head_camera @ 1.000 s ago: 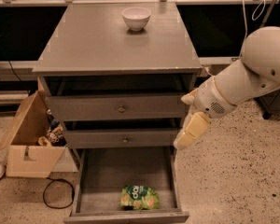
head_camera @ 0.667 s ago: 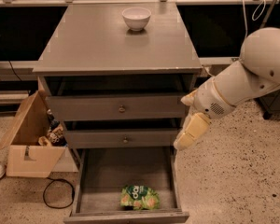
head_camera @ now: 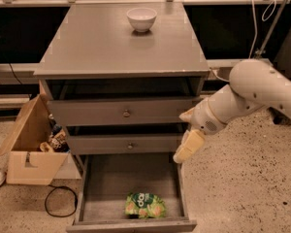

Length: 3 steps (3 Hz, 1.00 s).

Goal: Pick green rice chip bag from bottom drawer and place on counter

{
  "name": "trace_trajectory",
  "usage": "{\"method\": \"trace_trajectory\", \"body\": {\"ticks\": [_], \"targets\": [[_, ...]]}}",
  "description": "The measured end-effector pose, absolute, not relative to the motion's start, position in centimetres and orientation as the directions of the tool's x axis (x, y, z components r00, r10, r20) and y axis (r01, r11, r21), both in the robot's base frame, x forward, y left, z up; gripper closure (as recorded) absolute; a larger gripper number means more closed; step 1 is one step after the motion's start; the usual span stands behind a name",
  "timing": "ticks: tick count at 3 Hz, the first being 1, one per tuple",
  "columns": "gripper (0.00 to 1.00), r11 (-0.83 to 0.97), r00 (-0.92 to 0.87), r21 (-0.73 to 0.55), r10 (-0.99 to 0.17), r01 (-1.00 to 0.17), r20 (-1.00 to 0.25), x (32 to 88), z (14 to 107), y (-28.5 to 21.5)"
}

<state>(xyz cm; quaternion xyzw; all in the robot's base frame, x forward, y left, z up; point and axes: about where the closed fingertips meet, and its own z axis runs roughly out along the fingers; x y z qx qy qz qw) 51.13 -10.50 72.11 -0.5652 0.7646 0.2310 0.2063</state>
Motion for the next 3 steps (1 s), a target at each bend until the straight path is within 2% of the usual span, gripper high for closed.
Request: {"method": "trace_trajectory", "body": {"ticks": [2, 3], "targets": [[0.00, 0.266, -0.318, 0.178, -0.712, -0.947, -0.626, 54.9, 58.8, -7.4], [0.00, 0.266, -0.318, 0.178, -0.713, -0.947, -0.626, 54.9, 58.7, -7.4]]}}
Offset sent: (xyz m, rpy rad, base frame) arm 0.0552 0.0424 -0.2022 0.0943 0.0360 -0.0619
